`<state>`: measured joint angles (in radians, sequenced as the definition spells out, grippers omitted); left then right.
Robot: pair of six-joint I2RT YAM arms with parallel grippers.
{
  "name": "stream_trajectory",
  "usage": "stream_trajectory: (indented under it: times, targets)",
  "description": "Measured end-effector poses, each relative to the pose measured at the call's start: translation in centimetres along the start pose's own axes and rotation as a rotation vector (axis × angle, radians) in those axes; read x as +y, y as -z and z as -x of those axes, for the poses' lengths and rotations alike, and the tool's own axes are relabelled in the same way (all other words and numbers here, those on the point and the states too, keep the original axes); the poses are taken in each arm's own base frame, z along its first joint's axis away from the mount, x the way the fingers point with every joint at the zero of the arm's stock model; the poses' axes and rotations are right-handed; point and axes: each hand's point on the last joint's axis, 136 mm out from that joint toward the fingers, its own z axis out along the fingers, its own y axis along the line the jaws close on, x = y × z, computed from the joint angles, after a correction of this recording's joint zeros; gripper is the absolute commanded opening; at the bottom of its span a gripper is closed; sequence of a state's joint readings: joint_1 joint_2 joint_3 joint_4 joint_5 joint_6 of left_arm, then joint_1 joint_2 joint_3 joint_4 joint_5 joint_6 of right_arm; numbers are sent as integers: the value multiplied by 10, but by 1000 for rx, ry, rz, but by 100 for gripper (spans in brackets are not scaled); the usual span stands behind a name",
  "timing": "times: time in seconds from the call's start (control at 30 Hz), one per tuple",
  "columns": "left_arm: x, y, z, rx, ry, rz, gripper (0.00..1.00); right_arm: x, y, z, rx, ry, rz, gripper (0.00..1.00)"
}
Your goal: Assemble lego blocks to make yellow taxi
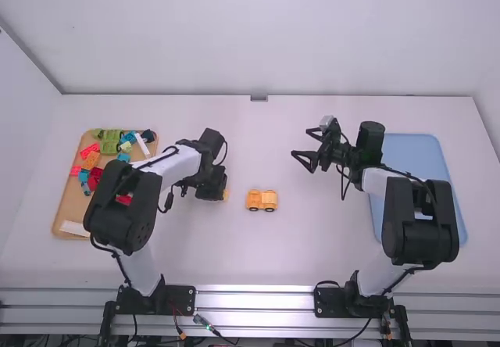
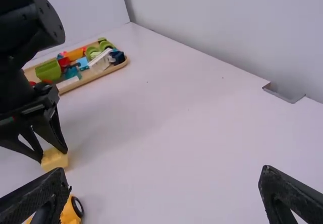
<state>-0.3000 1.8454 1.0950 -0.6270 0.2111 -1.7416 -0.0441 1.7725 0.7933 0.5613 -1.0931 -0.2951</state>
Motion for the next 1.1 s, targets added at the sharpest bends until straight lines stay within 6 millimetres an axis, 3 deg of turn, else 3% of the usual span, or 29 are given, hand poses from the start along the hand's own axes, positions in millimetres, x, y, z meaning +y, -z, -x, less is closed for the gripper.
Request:
stream_trajectory:
  times: [0.17, 0.47, 0.63, 0.8, 0.9, 0.97, 1.07, 1.1]
  targets:
    - [0, 0, -4, 14, -5, 1, 4, 0, 0, 0, 0, 0, 0, 99]
    - [3, -3, -13, 0, 9, 6, 8, 0, 0, 0, 0, 0, 0, 99]
    - [0, -5, -13, 2, 40, -13, 15, 0, 0, 0, 0, 0, 0, 99]
    - [-2, -16, -12, 16, 54, -53, 8, 0, 0, 0, 0, 0, 0, 99]
    - [-7, -16, -15, 33, 53, -85, 14, 0, 0, 0, 0, 0, 0, 99]
    - [-9, -16, -16, 40, 50, -97, 26, 0, 0, 0, 0, -1, 0, 99]
    - [-11, -18, -17, 50, 50, -107, 80, 0, 0, 0, 0, 0, 0, 99]
    - [-9, -18, -17, 51, 52, -104, 80, 0, 0, 0, 0, -1, 0, 99]
